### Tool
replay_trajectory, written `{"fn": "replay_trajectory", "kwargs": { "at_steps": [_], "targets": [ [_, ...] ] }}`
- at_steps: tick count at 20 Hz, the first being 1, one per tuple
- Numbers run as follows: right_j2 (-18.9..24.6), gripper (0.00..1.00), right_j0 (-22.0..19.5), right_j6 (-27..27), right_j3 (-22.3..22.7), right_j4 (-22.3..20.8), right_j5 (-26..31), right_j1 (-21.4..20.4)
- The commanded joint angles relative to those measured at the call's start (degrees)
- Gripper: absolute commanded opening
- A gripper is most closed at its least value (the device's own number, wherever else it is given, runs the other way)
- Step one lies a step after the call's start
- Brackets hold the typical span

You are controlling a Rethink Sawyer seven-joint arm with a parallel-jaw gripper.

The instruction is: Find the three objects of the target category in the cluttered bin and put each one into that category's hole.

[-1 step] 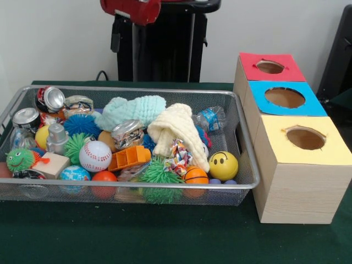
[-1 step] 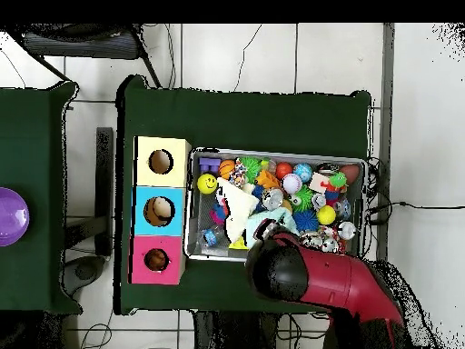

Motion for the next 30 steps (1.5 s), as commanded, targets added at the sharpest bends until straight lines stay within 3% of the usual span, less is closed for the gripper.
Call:
{"fn": "replay_trajectory", "kwargs": {
  "at_steps": [1,9,20,24,30],
  "targets": [
    [6.9,1.00,-0.4,4.0,3.4,4.5,-3.7,-0.7],
    [5.4,1.00,3.9,7.3,-2.0,4.6,-9.8,8.7],
    [2.5,1.00,8.3,10.4,-5.5,7.2,-23.8,21.3],
    [1.3,1.00,9.8,10.1,-6.7,8.5,-26.7,24.4],
    [0.6,1.00,10.4,9.5,-6.5,9.9,-28.1,24.9]
  ]
}}
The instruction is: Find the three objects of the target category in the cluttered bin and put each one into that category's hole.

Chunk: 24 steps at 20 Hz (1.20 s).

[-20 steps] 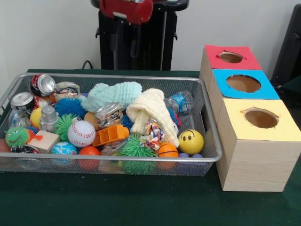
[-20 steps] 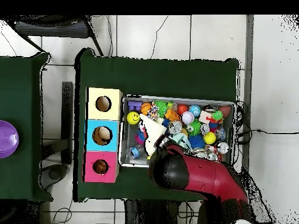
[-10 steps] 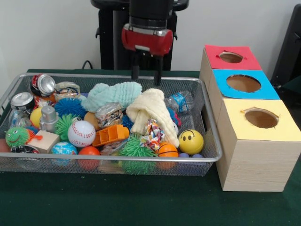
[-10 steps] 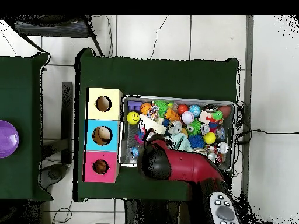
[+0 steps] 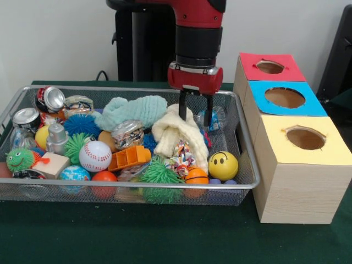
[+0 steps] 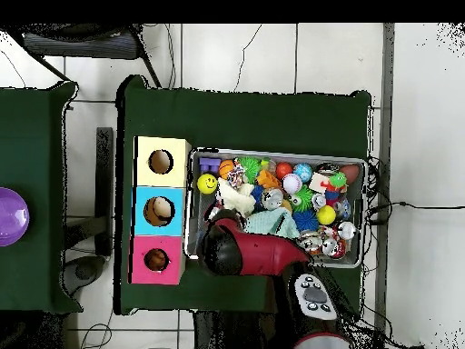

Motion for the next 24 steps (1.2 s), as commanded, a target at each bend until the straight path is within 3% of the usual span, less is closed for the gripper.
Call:
{"fn": "replay_trajectory", "kwargs": {
  "at_steps": [1,6,10,11,18,24],
  "targets": [
    [-0.3,1.00,0.2,9.4,-4.2,3.7,-3.1,3.5],
    [-2.7,1.00,2.2,9.6,-4.5,5.0,-4.1,3.8],
    [-7.9,1.00,6.7,9.2,-6.3,6.5,-4.9,5.0],
    [-9.2,0.00,7.9,9.1,-6.7,7.2,-4.7,5.4],
    [-13.1,0.00,12.0,10.6,-6.4,10.5,-4.5,5.8],
    [-14.7,0.00,13.0,10.1,-4.7,11.8,-2.1,2.8]
  ]
}}
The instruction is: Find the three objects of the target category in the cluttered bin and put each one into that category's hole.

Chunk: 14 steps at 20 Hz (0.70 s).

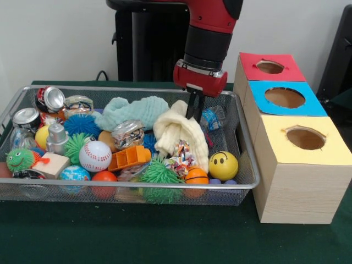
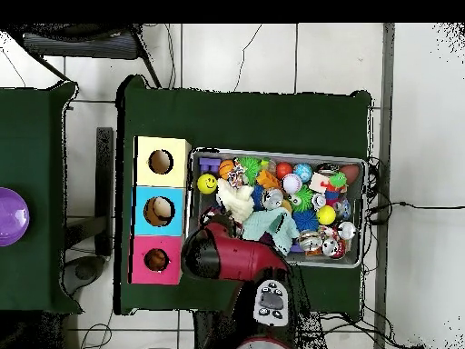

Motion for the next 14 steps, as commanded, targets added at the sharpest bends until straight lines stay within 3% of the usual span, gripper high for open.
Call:
{"fn": "replay_trajectory", "kwargs": {
  "at_steps": [1,8,14],
  "targets": [
    [-2.0,0.00,0.1,9.8,-2.3,3.7,-1.0,-0.7],
    [-1.1,0.00,-1.6,5.9,-2.4,2.3,5.9,-6.6],
    [-1.8,0.00,-1.2,4.7,-3.0,1.9,9.9,-7.9]
  ]
}}
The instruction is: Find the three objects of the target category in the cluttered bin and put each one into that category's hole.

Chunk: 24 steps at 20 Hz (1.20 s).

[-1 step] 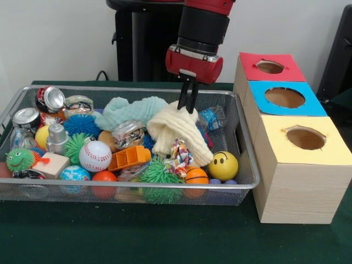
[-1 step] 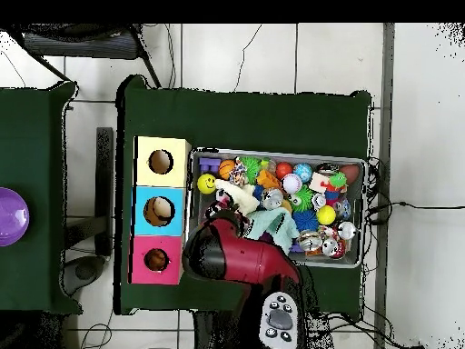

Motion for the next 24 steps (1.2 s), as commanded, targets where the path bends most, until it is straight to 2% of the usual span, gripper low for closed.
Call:
{"fn": "replay_trajectory", "kwargs": {
  "at_steps": [1,6,10,16,21,24],
  "targets": [
    [-0.4,0.00,-0.7,4.6,-3.1,1.3,9.2,-3.0],
    [-1.0,0.00,-0.3,4.4,-1.5,0.7,12.3,-6.1],
    [-2.6,0.00,1.1,3.7,-0.2,0.3,19.1,-12.3],
    [-4.0,0.00,3.0,2.7,-1.0,-0.3,31.6,-19.8],
    [-4.6,0.00,4.5,2.8,-3.3,-1.0,39.3,-23.0],
    [-4.6,0.00,5.4,3.6,-3.7,-1.3,41.8,-24.5]
  ]
}}
